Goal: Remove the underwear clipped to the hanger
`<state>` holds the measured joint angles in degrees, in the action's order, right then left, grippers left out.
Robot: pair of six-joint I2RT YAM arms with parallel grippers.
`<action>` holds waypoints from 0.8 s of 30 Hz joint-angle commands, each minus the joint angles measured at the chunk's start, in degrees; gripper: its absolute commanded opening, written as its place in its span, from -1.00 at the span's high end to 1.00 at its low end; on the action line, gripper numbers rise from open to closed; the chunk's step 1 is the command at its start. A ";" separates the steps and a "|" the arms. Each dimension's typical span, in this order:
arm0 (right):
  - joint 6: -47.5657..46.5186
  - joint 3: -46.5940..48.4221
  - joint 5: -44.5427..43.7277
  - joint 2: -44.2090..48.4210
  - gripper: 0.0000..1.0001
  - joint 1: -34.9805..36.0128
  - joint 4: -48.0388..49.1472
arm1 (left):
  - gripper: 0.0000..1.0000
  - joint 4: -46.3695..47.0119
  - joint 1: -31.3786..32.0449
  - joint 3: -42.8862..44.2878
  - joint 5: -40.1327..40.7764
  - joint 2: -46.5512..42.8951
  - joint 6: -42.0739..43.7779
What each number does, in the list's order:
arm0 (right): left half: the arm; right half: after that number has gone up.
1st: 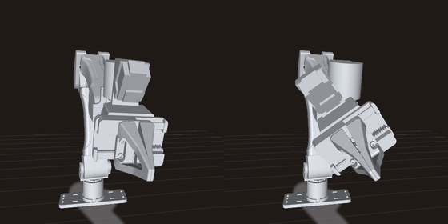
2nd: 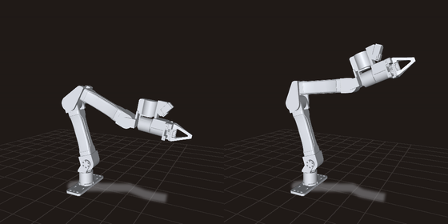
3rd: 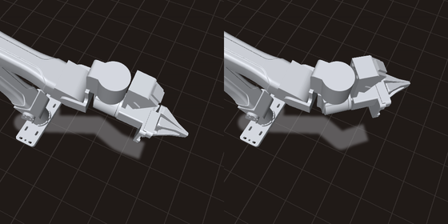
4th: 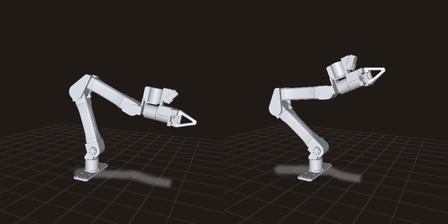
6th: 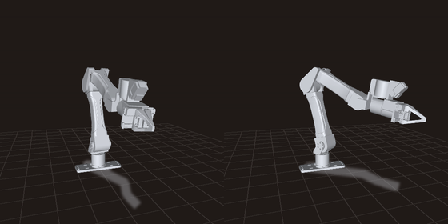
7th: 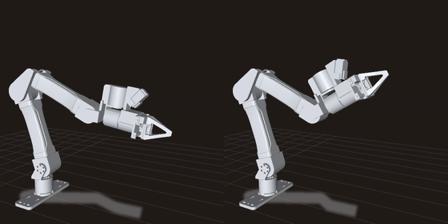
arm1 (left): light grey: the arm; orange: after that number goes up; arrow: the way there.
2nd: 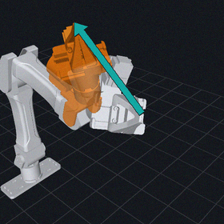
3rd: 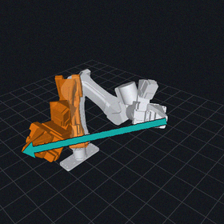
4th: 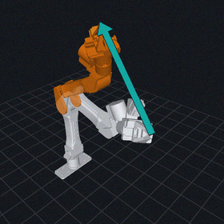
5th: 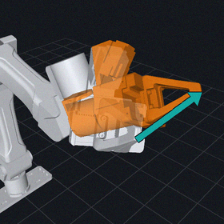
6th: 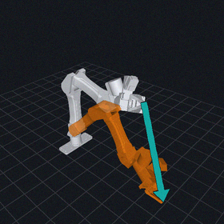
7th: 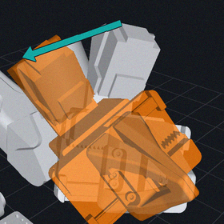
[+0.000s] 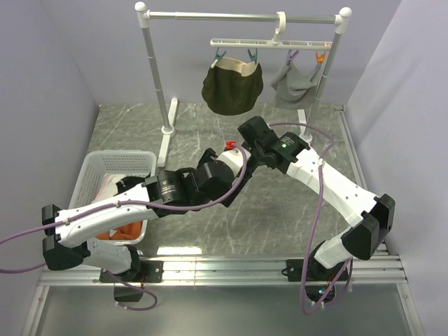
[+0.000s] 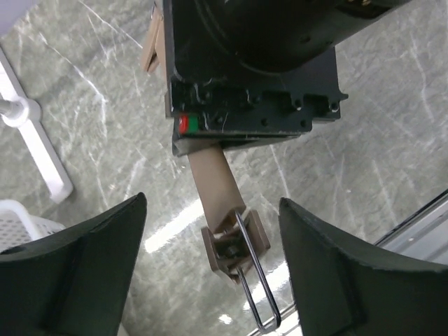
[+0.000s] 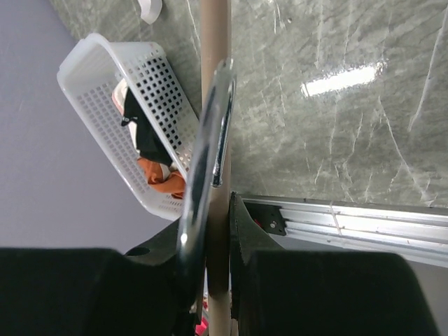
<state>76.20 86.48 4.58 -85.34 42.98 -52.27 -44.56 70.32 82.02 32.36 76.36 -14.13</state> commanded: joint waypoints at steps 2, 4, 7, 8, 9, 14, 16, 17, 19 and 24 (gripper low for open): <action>0.00 2.38 1.31 -0.09 1.00 1.05 1.99 | -0.54 1.58 0.34 1.92 -0.71 -0.42 3.23; -0.18 2.29 1.83 -0.09 1.00 1.05 2.00 | -0.34 2.63 0.51 0.87 -1.77 -1.38 3.41; -0.27 1.59 2.63 0.35 1.00 1.05 2.87 | -0.02 2.20 0.43 0.60 -2.56 -1.91 3.58; -0.18 1.24 2.89 0.61 1.00 1.14 3.49 | 0.03 1.93 0.43 0.43 -2.74 -2.00 3.58; -0.18 1.15 3.15 0.87 1.00 1.05 3.84 | 0.06 1.58 0.51 0.25 -3.00 -2.00 3.58; -0.71 0.80 4.56 0.88 1.00 1.14 4.98 | 0.31 -0.88 0.60 -0.54 -4.06 -2.44 3.41; -0.62 -0.07 5.00 1.23 1.00 1.14 5.51 | 0.78 -1.49 0.69 -0.89 -3.10 -3.05 3.23; -0.53 -0.43 5.26 1.40 1.00 1.14 6.30 | 0.99 -1.85 0.86 -1.07 -2.57 -3.23 2.88; -0.62 -1.04 5.79 1.84 1.00 1.05 7.09 | 0.99 -2.03 0.78 -1.42 -1.86 -4.02 2.44; -1.32 -1.22 7.72 2.28 1.00 1.05 8.85 | 0.99 -2.90 0.78 -1.51 -1.42 -4.73 2.09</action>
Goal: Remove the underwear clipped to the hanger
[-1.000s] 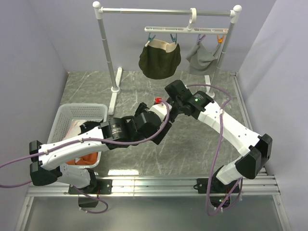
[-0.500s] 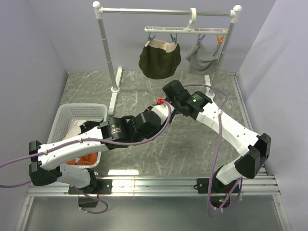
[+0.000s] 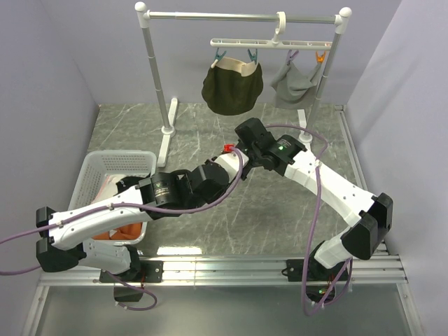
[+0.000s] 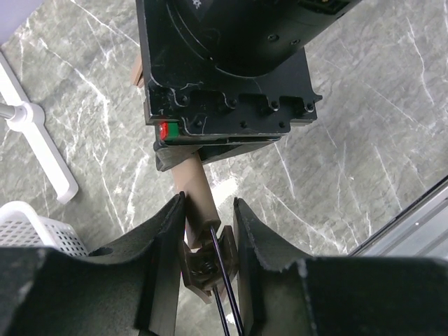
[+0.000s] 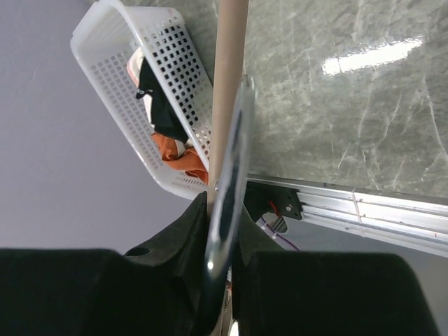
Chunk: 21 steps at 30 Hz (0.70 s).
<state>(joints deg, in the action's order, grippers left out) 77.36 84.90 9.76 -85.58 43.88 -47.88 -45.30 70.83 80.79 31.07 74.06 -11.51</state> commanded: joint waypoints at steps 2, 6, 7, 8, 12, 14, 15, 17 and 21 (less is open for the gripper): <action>-2.57 0.35 2.72 2.78 1.00 0.16 4.55 | 0.99 -2.69 0.36 -0.20 0.04 -2.69 -0.80; -2.92 0.17 2.46 3.49 1.00 0.16 4.72 | 0.99 -3.04 0.36 -0.55 1.01 -3.13 -1.59; -3.09 0.00 2.46 3.58 1.00 0.07 4.64 | 0.99 -3.13 0.45 -0.72 1.36 -3.40 -1.94; -3.10 -0.09 2.54 3.84 0.99 0.07 4.64 | 0.99 -3.39 0.36 -0.73 1.71 -3.57 -2.20; -3.01 -0.27 2.20 4.02 0.28 -0.02 3.59 | 0.99 -3.57 0.36 -0.64 3.56 -4.71 -2.91; -3.36 0.00 1.93 4.02 -0.12 -0.19 2.62 | 0.99 -3.66 0.36 -0.73 4.00 -5.16 -2.99; -3.53 0.09 2.28 4.11 -0.43 -0.20 2.70 | 0.99 -3.74 0.36 -0.73 4.00 -5.24 -3.08; -4.32 0.26 2.28 4.46 -0.48 -0.63 2.79 | 0.99 -4.27 0.45 -0.99 4.00 -5.24 -3.26; -5.29 1.14 1.93 5.69 -0.51 -1.42 3.14 | 0.99 -3.75 0.36 -2.30 3.91 -5.77 -3.79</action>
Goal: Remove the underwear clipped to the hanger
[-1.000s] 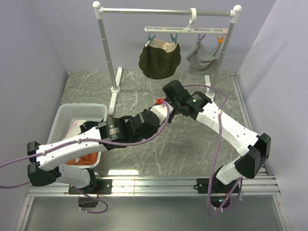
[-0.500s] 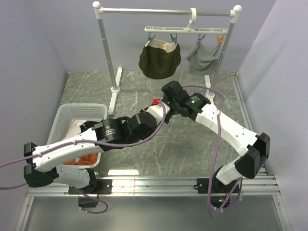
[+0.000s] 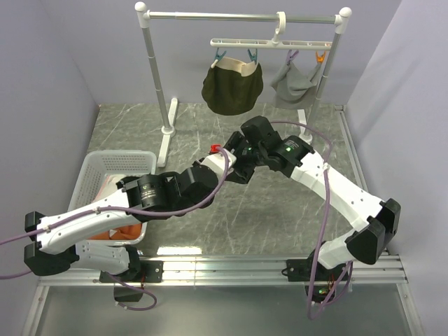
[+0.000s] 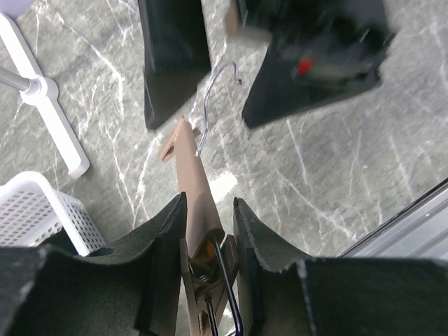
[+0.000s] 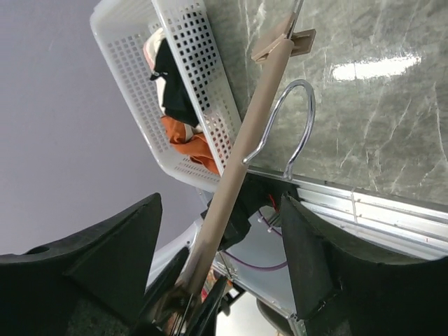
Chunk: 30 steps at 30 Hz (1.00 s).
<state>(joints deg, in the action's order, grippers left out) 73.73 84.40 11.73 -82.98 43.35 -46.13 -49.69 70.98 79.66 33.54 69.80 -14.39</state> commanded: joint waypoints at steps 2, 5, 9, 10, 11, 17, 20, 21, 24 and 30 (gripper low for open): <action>-2.10 1.82 0.75 3.79 -0.52 -1.43 2.09 | 0.99 1.35 0.21 -1.78 1.62 -2.30 -1.16; -2.54 1.47 0.76 5.54 -0.52 -2.39 2.27 | 0.99 1.79 0.21 -2.84 1.88 -3.00 -1.16; -2.54 0.15 -2.40 11.42 -0.52 -7.03 2.01 | 0.99 0.21 0.12 -3.45 4.42 -3.53 -2.22; -3.24 -0.46 -3.11 12.92 -0.52 -8.01 2.18 | 0.99 0.30 0.04 -3.80 5.04 -3.97 -2.83; -3.94 -0.55 -4.07 15.72 -0.52 -9.41 2.27 | 0.99 0.38 -0.23 -4.42 5.39 -4.58 -3.27; -14.93 1.73 -2.33 18.64 -0.50 -15.32 -0.54 | 0.99 3.89 -7.16 -6.27 8.90 -11.96 -9.68; -17.22 -0.54 -0.13 19.69 -0.49 -15.32 0.07 | 0.99 7.92 -12.78 -6.18 10.05 -15.13 -9.78; -17.66 -2.55 1.27 20.05 -0.49 -15.40 0.51 | 0.99 9.34 -14.36 -5.48 9.71 -15.92 -8.82; -17.92 -5.90 2.33 21.63 -0.48 -15.32 2.00 | 0.99 15.93 -20.25 -3.82 6.90 -16.45 -6.62; -20.46 -7.32 3.65 23.56 -0.47 -15.32 1.48 | 0.99 26.56 -33.08 3.64 -6.69 -9.44 -0.90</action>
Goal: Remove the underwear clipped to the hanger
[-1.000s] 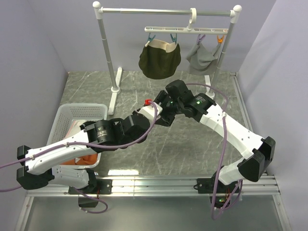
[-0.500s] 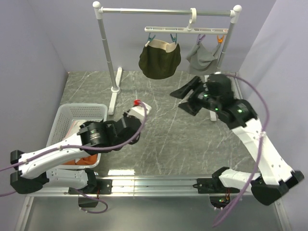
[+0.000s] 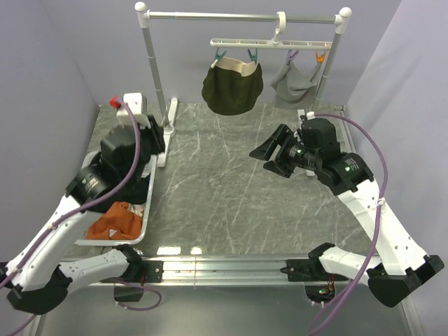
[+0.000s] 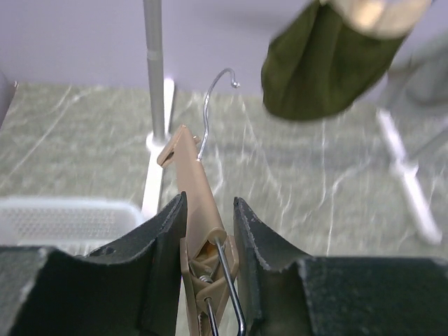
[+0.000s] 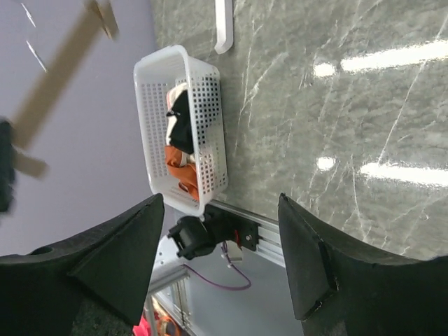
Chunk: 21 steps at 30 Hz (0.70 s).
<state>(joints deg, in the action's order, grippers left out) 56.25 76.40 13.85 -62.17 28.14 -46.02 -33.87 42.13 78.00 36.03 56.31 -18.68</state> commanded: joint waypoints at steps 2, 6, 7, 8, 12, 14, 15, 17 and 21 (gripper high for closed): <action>-3.95 1.29 1.19 3.11 -0.47 -0.10 -0.20 | 0.99 12.76 -9.50 7.69 -14.03 6.43 2.95; -6.41 2.00 1.18 3.99 -0.47 -0.10 -2.40 | 0.99 16.11 -16.19 15.49 -23.26 14.06 1.28; -6.68 1.82 1.27 4.25 -0.47 -0.10 -2.93 | 0.99 17.24 -18.29 16.74 -24.59 15.22 0.84; -6.85 1.73 1.36 4.69 -0.47 -0.10 -3.11 | 0.99 17.78 -19.27 17.97 -26.00 16.45 0.40; -7.55 0.59 2.23 5.66 -0.46 -0.19 -3.72 | 0.99 17.00 -23.58 27.54 -31.80 25.04 -1.88; -7.82 0.42 2.50 5.92 -0.46 -0.10 -3.73 | 0.99 15.42 -25.25 33.24 -34.44 28.40 -2.41; -8.00 0.15 2.68 6.01 -0.46 -0.10 -3.73 | 0.99 15.15 -25.86 34.84 -34.88 31.28 -2.77; -8.43 -0.11 3.03 5.84 -0.46 -0.10 -3.81 | 0.99 15.58 -26.48 38.44 -36.46 33.67 -3.47; -9.49 -0.02 3.99 5.40 -0.46 -0.10 -4.43 | 0.99 14.54 -27.27 45.47 -36.91 40.34 -5.31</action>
<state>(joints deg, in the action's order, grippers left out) 48.90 76.44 16.32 -57.32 28.14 -49.89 -21.08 15.25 117.14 2.61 93.80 -21.85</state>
